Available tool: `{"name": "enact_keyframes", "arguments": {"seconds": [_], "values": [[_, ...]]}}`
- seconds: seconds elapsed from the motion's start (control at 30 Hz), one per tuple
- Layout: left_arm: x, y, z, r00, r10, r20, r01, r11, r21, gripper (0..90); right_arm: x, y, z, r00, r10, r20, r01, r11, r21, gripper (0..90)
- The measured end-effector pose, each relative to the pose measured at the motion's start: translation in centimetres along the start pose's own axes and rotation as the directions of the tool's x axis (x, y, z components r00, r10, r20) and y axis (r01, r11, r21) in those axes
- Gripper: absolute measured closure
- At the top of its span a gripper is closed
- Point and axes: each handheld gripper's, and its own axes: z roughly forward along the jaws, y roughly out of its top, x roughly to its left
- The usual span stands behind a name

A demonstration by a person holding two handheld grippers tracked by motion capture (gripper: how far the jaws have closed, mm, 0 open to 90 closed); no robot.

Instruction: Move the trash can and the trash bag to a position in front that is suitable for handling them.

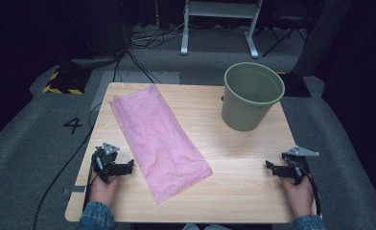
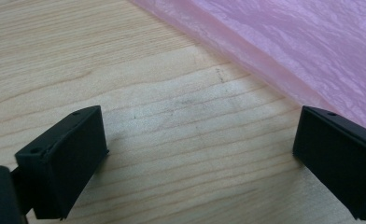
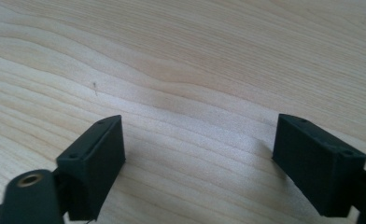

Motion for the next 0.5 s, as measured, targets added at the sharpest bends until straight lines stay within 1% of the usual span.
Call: {"name": "enact_keyframes", "arguments": {"seconds": [0.07, 0.1, 0.13, 0.17, 0.2, 0.23, 0.3, 0.33, 0.37, 0.4, 0.43, 0.5], "values": [[0.1, 0.0, 0.0, 1.0000, 0.004, 0.007, -0.004, 1.0000, -0.004, 5.3, 0.0, 0.0, 0.0, 1.0000, 0.007, 0.005, -0.007, 1.000, -0.005, 22.1], [0.1, -0.1, -0.1, 1.0000, 0.004, 0.006, -0.003, 1.0000, -0.006, 7.4, 0.2, 0.0, -0.1, 1.0000, 0.007, 0.002, -0.007, 1.000, -0.008, 26.6], [0.2, -0.1, -0.1, 1.0000, 0.003, 0.005, -0.003, 1.0000, -0.009, 7.4, 0.2, 0.0, -0.1, 1.0000, 0.007, 0.002, -0.007, 1.000, -0.008, 26.6], [0.2, -0.1, -0.1, 0.9999, 0.006, 0.008, -0.006, 0.9999, -0.012, 9.9, 0.3, 0.2, -0.2, 0.9999, -0.009, -0.010, 0.009, 1.000, 0.001, 32.4], [0.3, -0.1, -0.2, 0.9999, 0.011, 0.012, -0.011, 0.9998, -0.015, 9.9, 0.3, 0.2, -0.2, 0.9999, -0.009, -0.010, 0.009, 1.000, 0.001, 32.4], [0.4, -0.1, -0.2, 0.9997, 0.017, 0.016, -0.017, 0.9996, -0.021, 11.5, 0.3, 0.3, -0.2, 0.9998, -0.014, -0.015, 0.015, 1.000, 0.010, 34.7], [0.4, -0.1, -0.3, 0.9993, 0.027, 0.027, -0.027, 0.9993, -0.027, 16.1, 0.4, 0.6, -0.4, 0.9995, -0.025, -0.018, 0.026, 0.999, 0.036, 36.8], [0.4, -0.2, -0.3, 0.9988, 0.034, 0.035, -0.033, 0.9991, -0.027, 16.3, 0.6, 0.8, -0.5, 0.9986, -0.052, -0.014, 0.052, 0.997, 0.056, 38.2], [0.4, -0.2, -0.3, 0.9988, 0.034, 0.035, -0.033, 0.9991, -0.027, 16.3, 0.7, 0.9, -0.6, 0.9978, -0.064, -0.020, 0.065, 0.996, 0.057, 39.3], [0.4, -0.2, -0.3, 0.9986, 0.037, 0.037, -0.036, 0.9990, -0.027, 16.3, 0.7, 0.9, -0.6, 0.9978, -0.064, -0.020, 0.065, 0.996, 0.057, 39.3], [0.4, -0.2, -0.3, 0.9986, 0.037, 0.037, -0.036, 0.9990, -0.027, 16.2, 0.8, 0.9, -0.8, 0.9967, -0.074, -0.033, 0.075, 0.996, 0.047, 40.7], [0.4, -0.2, -0.3, 0.9987, 0.037, 0.036, -0.036, 0.9990, -0.027, 16.2, 0.8, 1.0, -0.9, 0.9967, -0.069, -0.042, 0.071, 0.996, 0.046, 41.3]]}}
